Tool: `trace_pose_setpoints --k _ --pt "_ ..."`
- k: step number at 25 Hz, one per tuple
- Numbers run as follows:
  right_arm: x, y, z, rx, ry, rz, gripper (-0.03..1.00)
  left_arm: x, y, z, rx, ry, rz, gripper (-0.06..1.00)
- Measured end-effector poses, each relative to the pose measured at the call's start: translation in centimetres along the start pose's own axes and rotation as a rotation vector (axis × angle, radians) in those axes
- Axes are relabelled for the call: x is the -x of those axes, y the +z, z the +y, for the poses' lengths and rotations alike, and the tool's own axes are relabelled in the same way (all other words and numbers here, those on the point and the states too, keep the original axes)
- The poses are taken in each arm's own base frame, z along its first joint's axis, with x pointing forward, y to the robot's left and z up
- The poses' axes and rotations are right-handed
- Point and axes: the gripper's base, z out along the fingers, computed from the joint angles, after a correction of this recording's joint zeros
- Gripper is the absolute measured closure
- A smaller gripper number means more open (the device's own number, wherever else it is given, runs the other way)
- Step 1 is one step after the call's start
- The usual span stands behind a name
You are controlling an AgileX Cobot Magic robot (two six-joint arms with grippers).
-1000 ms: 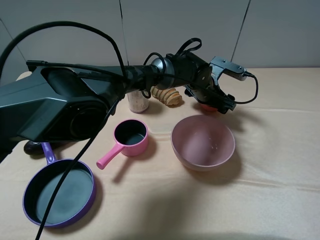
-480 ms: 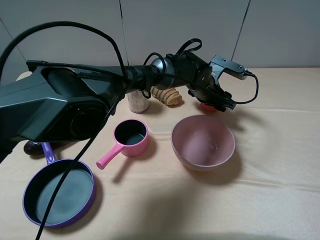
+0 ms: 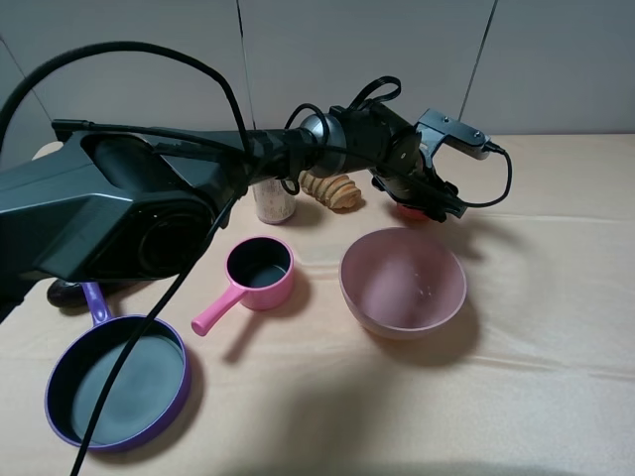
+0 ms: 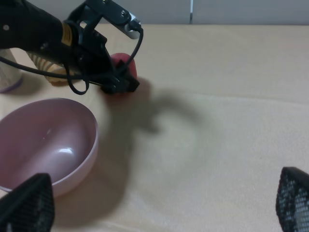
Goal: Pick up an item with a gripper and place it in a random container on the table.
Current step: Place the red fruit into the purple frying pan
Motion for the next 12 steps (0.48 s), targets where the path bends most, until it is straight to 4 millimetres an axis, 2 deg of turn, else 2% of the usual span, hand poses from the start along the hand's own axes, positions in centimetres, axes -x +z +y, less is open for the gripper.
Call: trace_pose_setpoints --k 7,12 --pt "0.0 0.0 0.0 0.000 0.000 0.000 0.27 0.0 -0.7 0.4 0.046 -0.031 0.050 0.25" --pt "0.0 0.0 0.0 0.000 0.000 0.000 0.27 0.9 -2.3 0.7 0.070 -0.039 0.067 0.25"
